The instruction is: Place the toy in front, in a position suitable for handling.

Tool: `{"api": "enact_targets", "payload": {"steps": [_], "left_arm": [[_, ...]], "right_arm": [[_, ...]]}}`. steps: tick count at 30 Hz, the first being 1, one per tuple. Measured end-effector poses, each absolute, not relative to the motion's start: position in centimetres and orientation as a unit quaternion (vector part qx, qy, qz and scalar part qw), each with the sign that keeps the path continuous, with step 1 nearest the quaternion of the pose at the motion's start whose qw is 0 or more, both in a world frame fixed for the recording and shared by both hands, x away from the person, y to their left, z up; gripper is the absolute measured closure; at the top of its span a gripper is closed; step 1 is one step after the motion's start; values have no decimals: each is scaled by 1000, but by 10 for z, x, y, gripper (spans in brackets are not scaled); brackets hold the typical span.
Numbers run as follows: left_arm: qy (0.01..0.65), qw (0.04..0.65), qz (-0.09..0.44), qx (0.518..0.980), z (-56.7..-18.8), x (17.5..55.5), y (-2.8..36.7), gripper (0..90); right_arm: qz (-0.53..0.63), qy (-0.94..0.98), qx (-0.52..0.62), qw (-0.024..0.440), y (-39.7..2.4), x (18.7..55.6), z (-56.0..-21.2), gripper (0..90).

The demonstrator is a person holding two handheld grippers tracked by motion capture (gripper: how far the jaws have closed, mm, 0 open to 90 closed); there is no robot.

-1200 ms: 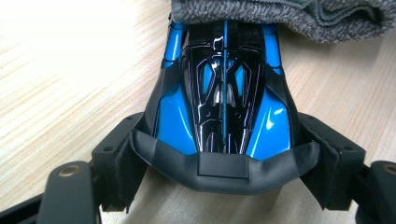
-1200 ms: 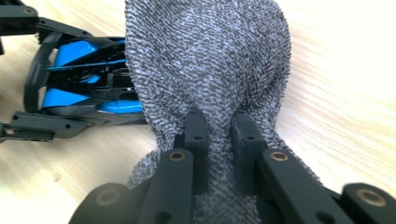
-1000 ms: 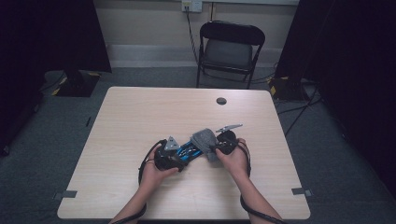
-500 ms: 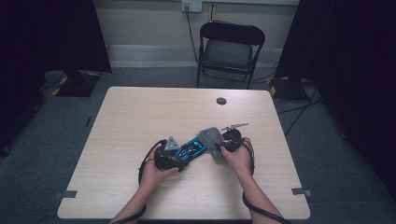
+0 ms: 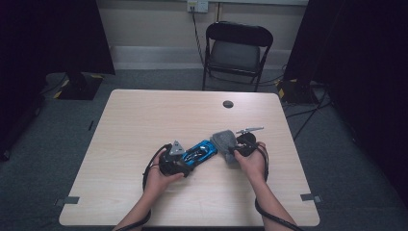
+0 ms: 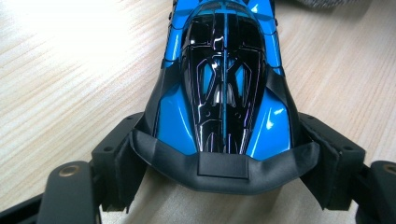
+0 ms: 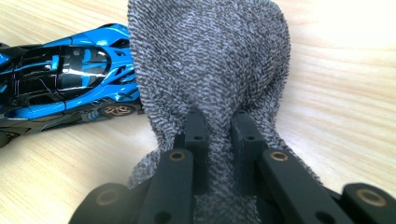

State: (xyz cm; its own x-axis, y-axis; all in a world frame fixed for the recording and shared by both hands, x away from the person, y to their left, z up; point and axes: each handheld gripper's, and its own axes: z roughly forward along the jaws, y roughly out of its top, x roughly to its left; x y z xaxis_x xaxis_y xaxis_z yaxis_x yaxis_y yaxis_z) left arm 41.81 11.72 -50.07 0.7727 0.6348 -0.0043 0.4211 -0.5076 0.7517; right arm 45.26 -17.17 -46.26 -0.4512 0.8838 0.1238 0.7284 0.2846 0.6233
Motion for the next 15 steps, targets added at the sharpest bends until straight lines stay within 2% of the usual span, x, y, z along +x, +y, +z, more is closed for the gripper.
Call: {"api": "enact_targets", "payload": {"steps": [15], "left_arm": [[310,390,136,857,-501,418,117,240]], "right_arm": [[359,789,481,134,-182,432,-431,792]]}}
